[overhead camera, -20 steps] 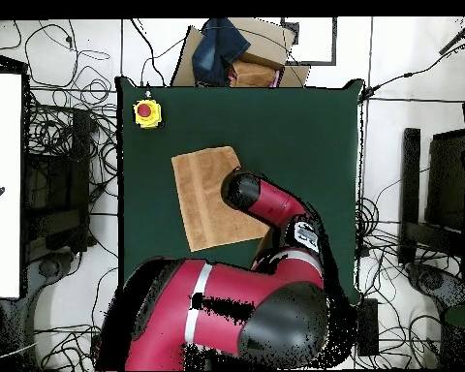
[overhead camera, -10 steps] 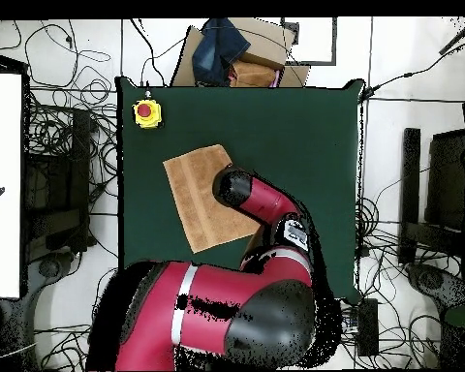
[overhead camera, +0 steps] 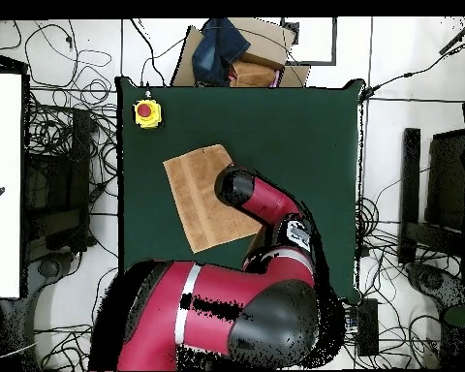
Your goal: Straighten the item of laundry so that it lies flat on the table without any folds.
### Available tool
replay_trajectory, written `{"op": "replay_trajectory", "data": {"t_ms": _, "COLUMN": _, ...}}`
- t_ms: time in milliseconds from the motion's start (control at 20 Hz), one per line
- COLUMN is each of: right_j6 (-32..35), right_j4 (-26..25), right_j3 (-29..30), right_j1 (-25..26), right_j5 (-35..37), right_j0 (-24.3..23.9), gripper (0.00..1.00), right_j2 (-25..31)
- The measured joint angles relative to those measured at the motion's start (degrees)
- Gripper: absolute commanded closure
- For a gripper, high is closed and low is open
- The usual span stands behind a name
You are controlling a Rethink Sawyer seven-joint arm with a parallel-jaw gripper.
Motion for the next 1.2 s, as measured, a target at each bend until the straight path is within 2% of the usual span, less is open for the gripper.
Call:
{"op": "replay_trajectory", "data": {"t_ms": 400, "right_j6": 0.64, "right_j4": 2.58, "right_j3": 1.93, "right_j1": -0.86, "right_j5": 0.00, "right_j0": 1.30, "gripper": 0.00, "right_j2": -0.09}}
{"op": "replay_trajectory", "data": {"t_ms": 850, "right_j6": 3.83, "right_j4": 9.65, "right_j3": 3.03, "right_j1": -0.66, "right_j5": 0.00, "right_j0": 7.51, "gripper": 0.00, "right_j2": -0.34}}
{"op": "replay_trajectory", "data": {"t_ms": 1200, "right_j6": 4.55, "right_j4": 12.53, "right_j3": 3.03, "right_j1": -0.01, "right_j5": -0.01, "right_j0": 9.66, "gripper": 0.00, "right_j2": -0.32}}
